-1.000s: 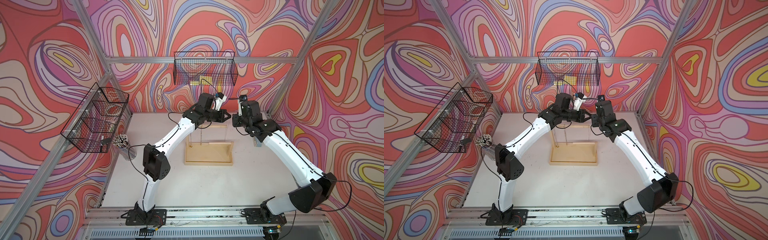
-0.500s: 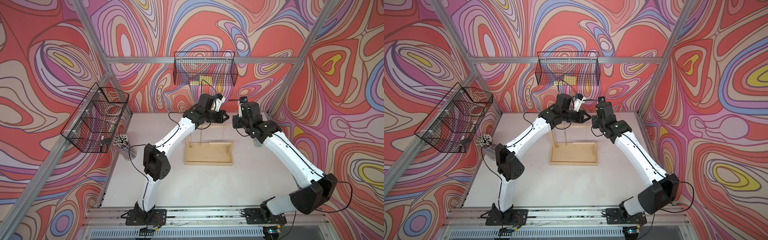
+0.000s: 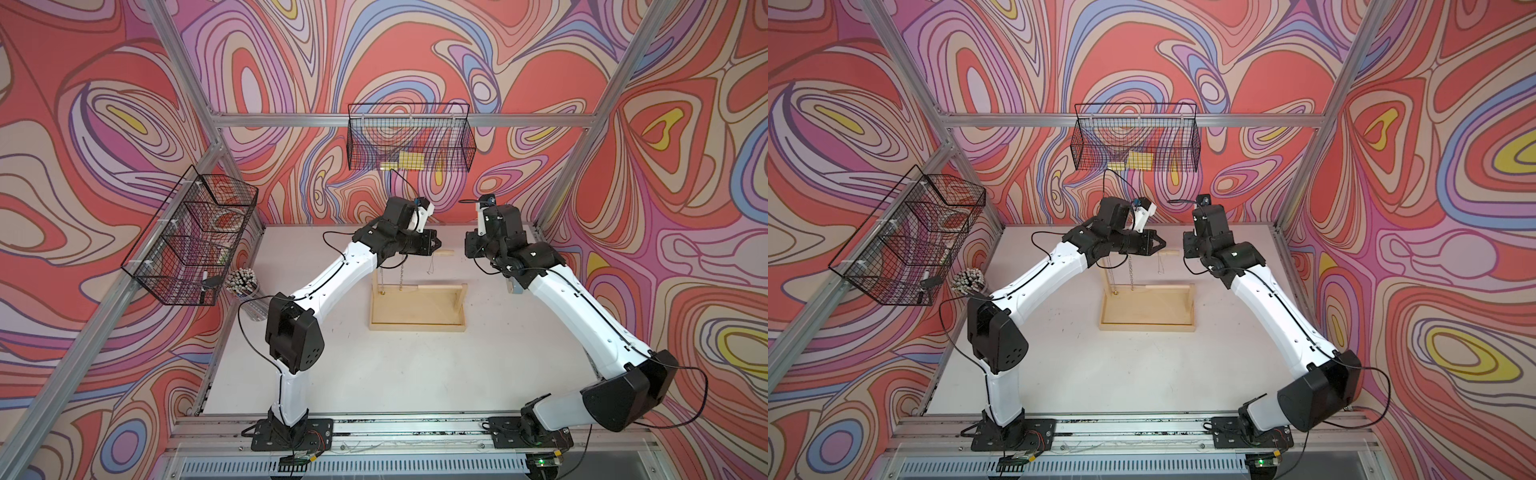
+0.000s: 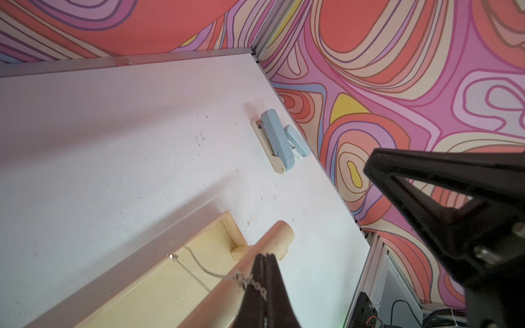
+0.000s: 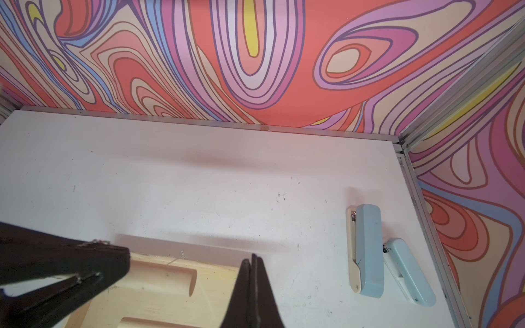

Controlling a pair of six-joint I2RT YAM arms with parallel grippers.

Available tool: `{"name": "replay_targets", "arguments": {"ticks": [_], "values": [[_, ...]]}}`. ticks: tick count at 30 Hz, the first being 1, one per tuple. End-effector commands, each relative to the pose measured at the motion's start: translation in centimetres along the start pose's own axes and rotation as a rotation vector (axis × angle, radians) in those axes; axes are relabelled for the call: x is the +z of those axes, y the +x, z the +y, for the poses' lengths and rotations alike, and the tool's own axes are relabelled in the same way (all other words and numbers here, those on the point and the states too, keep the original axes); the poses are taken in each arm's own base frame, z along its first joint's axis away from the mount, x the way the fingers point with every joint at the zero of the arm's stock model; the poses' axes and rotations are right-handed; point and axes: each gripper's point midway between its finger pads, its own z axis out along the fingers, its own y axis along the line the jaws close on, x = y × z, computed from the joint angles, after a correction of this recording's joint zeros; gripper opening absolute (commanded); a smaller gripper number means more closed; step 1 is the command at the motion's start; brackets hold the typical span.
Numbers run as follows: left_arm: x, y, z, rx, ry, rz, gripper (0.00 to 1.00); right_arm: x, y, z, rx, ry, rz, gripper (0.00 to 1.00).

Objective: Hang the necklace on the jewelry display stand
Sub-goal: Hang the necklace on the stand.

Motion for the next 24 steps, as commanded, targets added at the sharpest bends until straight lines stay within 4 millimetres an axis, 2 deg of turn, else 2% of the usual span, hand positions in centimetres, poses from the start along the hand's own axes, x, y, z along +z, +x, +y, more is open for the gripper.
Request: {"name": "replay_targets", "arguments": {"ticks": [1,9,20,24], "values": [[-1.8,-1.7,-0.6,0.043,-0.002,-0.070,0.00,-0.5,0.1,-0.1,0.017,-0.014,-0.003,0.00],[-1.4,-1.0,0.1,0.034,-0.020,-0.043,0.00,-0.2,0.6,0.0,0.009,-0.013,0.016,0.00],[-1.8,-0.4,1.7,0.039,-0.114,-0.022,0.06,0.0,1.4,0.0,0.003,-0.016,0.027,0.00],[-1.6,-0.1,1.8,0.034,-0.111,-0.011,0.09,0.0,1.6,0.0,0.003,-0.017,0.028,0.00]]}}
